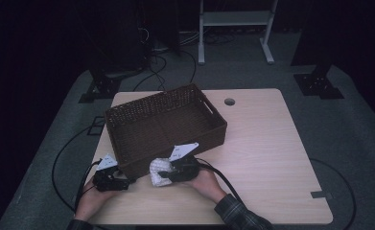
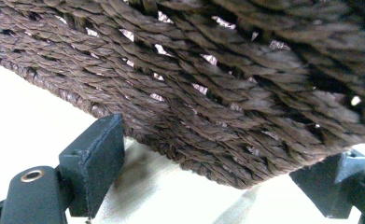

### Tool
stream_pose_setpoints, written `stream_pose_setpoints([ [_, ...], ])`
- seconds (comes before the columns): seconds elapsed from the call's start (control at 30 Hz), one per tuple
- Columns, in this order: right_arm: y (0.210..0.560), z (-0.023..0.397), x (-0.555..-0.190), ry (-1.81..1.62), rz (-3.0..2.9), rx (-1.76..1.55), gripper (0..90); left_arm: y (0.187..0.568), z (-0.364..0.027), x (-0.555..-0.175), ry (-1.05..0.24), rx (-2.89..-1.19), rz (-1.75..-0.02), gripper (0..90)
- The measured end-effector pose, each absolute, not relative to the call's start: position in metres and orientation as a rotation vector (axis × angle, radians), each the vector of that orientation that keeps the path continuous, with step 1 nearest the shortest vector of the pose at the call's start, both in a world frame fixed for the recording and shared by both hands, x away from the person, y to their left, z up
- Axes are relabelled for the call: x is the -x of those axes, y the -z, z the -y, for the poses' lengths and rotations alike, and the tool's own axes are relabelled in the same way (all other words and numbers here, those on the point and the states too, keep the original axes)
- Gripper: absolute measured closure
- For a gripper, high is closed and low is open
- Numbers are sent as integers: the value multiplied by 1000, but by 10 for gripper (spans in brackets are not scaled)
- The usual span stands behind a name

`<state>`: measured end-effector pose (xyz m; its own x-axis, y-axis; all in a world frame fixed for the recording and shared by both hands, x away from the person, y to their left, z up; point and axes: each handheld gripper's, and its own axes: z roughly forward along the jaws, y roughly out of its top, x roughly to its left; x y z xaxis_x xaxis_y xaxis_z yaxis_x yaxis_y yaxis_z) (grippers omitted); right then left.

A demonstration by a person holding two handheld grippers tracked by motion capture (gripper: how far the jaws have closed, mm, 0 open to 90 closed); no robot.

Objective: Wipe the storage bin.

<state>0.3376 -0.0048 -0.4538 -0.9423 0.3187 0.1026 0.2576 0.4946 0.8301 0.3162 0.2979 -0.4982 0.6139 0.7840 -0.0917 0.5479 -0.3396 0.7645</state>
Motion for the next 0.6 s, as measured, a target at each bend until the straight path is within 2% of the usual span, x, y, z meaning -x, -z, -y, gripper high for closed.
stream_pose_setpoints([
  [0.3,424,7,-330,-1556,-2593,-447,624,498,-298,-316,-374,-2040,-1046,156],
  [0.6,425,-1,-332,-1547,-2605,-430,624,498,-298,-316,-375,-2040,-1047,156],
])
